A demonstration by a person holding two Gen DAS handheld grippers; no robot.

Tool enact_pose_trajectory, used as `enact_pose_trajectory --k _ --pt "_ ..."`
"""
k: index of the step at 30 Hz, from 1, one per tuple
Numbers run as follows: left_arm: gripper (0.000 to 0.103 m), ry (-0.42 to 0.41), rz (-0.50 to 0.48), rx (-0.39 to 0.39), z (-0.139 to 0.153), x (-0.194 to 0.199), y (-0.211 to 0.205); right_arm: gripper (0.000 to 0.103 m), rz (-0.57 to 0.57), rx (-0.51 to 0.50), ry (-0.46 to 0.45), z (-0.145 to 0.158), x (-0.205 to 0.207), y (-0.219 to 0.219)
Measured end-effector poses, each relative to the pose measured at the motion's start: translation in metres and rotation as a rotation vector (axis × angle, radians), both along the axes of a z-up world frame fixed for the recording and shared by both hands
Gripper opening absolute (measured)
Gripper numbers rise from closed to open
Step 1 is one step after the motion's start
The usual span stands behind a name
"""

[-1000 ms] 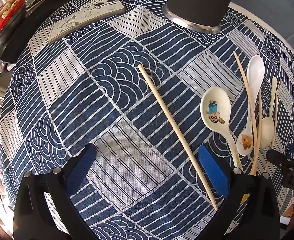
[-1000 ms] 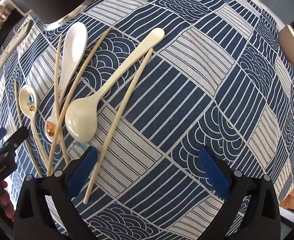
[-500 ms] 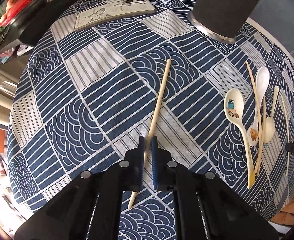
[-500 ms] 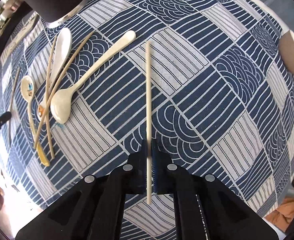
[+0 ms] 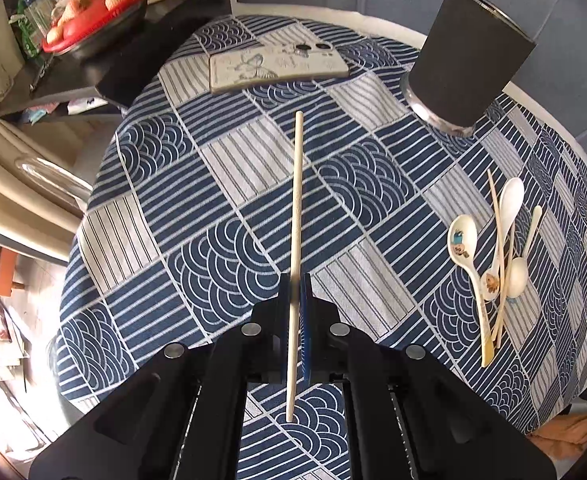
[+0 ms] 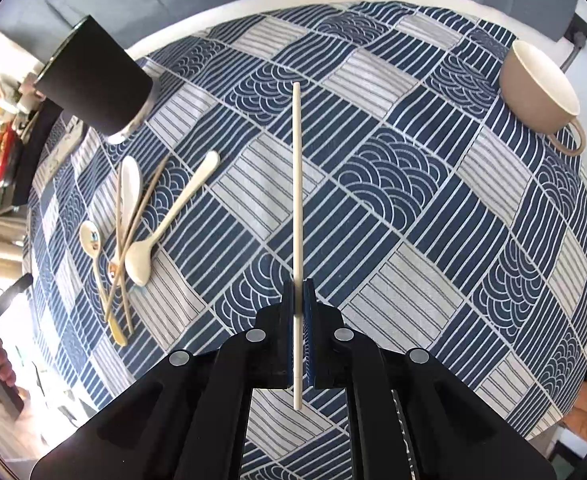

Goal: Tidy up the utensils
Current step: 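Close the left tool on the lone chopstick while the right tool grasps a pile chopstick, then lift both held chopsticks upright and carry them over the black cup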

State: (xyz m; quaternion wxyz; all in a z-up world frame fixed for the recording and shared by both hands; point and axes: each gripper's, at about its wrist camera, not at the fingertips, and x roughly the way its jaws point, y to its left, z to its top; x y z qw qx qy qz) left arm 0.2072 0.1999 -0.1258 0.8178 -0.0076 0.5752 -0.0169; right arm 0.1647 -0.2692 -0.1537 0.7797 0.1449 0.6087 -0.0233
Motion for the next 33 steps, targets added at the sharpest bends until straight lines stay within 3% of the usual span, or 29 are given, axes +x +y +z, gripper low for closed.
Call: enact_pose_trajectory --k 3,13,17,19,22,25,27,33 --pt "0.005 -0.051 -0.031 -0.005 0.02 0.015 -0.007 0.004 0.0 -0.006 -0.061 0.019 0.003 -0.002" --pt "0.005 -0.278 -0.203 -0.037 0.11 0.088 -0.032 0.004 0.003 -0.044 -0.339 0.109 0.051 0.055" --pt "0.005 -0.351 -0.257 -0.065 0.13 0.117 -0.045 0.004 0.014 -0.048 -0.449 0.137 0.071 0.076" --pt "0.005 -0.383 -0.283 -0.1 0.136 0.128 -0.052 0.004 0.012 -0.048 -0.502 0.146 0.079 0.086" --pt "0.005 -0.449 -0.333 -0.214 0.146 0.142 -0.061 0.004 0.017 -0.034 -0.571 0.153 0.092 0.101" --pt "0.005 -0.511 -0.374 -0.253 0.154 0.153 -0.072 0.004 0.028 -0.003 -0.629 0.156 0.104 0.112" --pt "0.005 -0.522 -0.399 -0.31 0.157 0.161 -0.077 0.004 0.034 0.015 -0.657 0.158 0.113 0.119" --pt "0.005 -0.537 -0.452 -0.38 0.161 0.184 -0.098 0.004 0.052 0.069 -0.728 0.163 0.138 0.139"
